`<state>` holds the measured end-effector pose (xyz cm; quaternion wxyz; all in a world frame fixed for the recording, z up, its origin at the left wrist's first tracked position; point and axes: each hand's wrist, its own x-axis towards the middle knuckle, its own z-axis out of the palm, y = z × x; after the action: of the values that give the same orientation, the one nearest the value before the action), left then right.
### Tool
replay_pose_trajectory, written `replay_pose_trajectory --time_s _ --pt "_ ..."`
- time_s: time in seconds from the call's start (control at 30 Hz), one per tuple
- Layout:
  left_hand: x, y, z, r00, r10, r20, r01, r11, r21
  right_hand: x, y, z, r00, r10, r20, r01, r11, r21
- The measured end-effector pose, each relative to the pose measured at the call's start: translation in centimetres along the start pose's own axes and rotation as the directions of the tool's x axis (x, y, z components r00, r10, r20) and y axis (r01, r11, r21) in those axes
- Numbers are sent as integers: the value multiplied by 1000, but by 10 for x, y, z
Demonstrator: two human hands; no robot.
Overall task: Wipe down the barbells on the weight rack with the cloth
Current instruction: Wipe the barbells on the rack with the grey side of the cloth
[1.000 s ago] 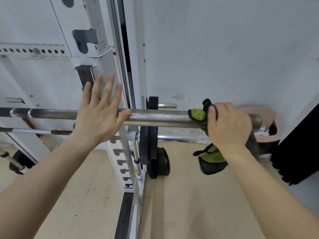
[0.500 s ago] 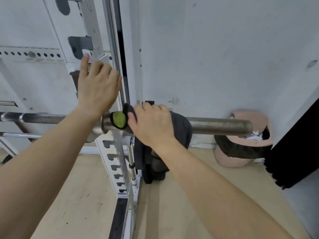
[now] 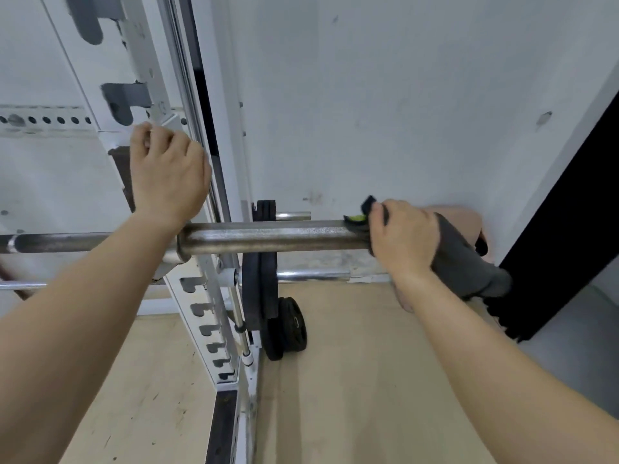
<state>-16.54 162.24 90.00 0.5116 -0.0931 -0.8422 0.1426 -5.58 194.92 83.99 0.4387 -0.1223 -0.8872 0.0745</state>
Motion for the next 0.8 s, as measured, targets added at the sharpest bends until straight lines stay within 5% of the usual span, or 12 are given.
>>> replay_pose_trajectory --time_s 0.17,0.33,0.37,0.47,0.53,0.63,0.8 --pt "-27 50 -48 960 -45 275 133 942 -309 -12 -81 -4 981 -125 150 97 978 183" --pt "-79 95 -118 893 -162 419 430 579 -693 -16 -86 -54 966 39 254 -161 863 479" --pt "-89 102 -135 853 -160 497 512 446 -734 -23 -87 -71 960 45 278 -202 799 566" --pt "-119 118 -200 702 15 712 698 -213 -684 -54 -89 -120 909 -28 416 -344 513 787" --pt "-145 122 -241 664 23 747 680 -434 -591 -75 -89 -151 842 -73 535 -492 302 816" --pt "-184 117 -299 614 -222 757 667 -367 -649 -109 -90 -185 736 -172 655 -640 138 756" --pt "-255 72 -377 455 -511 729 736 -245 -631 -190 -128 -236 651 -303 696 -658 233 716"
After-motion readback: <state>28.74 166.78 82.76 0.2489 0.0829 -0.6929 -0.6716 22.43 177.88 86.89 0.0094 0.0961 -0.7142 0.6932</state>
